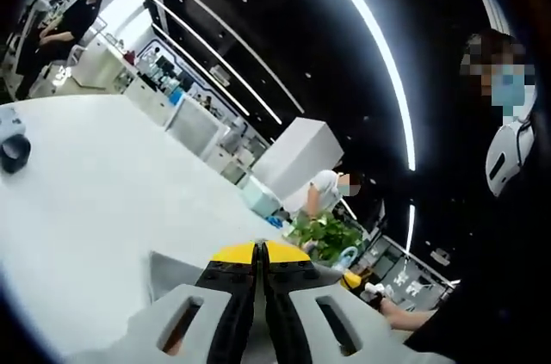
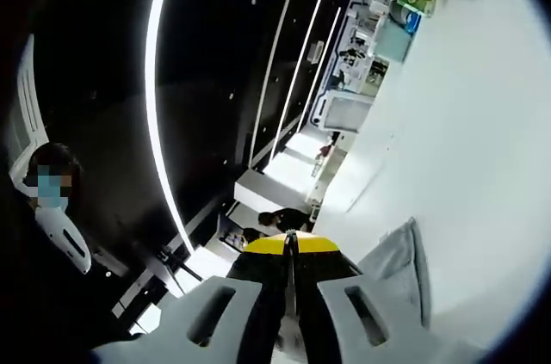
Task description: Fold the towel on the table until its edges align and the towel forms a compact rectangular stack.
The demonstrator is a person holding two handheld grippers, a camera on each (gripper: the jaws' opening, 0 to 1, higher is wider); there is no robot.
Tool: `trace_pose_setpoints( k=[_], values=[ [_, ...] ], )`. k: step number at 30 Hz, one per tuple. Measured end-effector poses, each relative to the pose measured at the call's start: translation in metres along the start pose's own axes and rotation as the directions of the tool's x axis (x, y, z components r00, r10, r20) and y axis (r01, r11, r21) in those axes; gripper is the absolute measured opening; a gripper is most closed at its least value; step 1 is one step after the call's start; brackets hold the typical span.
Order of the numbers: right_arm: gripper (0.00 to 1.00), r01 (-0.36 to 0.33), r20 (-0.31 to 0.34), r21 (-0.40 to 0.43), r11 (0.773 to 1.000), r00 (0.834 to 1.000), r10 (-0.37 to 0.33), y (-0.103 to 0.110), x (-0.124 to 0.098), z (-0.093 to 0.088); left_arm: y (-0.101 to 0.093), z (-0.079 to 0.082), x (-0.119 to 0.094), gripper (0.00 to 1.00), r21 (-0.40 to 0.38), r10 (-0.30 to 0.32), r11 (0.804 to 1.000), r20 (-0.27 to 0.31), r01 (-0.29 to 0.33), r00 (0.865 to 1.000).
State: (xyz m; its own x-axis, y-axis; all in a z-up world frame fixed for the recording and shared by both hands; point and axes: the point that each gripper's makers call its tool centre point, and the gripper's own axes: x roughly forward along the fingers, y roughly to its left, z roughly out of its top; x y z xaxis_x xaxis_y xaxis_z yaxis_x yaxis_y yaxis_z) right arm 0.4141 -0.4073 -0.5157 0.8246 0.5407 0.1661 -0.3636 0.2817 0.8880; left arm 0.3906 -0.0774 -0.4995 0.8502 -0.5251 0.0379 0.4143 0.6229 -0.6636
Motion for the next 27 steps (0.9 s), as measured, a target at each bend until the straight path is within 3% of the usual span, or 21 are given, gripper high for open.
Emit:
trace_pose_setpoints(
  k=[24,25,27],
  values=[
    [0.0,0.11,-0.073,0.005,0.994,0.991,-0.11,-0.045,0.015,-0.002,0.037,-0.013,0.022,0.02,-0.028,0.069,0.997,-0.062,-0.07,0.996],
    [0.0,0.119,-0.072,0.003,0.993,0.99,-0.118,-0.047,0.016,-0.002,0.039,-0.014,0.023,0.02,-0.03,0.07,0.997,-0.065,-0.072,0.995],
    [0.0,0.144,0.016,0.032,0.989,0.989,-0.145,-0.053,0.015,0.015,0.046,-0.011,0.022,0.02,-0.037,0.099,0.994,-0.052,-0.101,0.994]
  ],
)
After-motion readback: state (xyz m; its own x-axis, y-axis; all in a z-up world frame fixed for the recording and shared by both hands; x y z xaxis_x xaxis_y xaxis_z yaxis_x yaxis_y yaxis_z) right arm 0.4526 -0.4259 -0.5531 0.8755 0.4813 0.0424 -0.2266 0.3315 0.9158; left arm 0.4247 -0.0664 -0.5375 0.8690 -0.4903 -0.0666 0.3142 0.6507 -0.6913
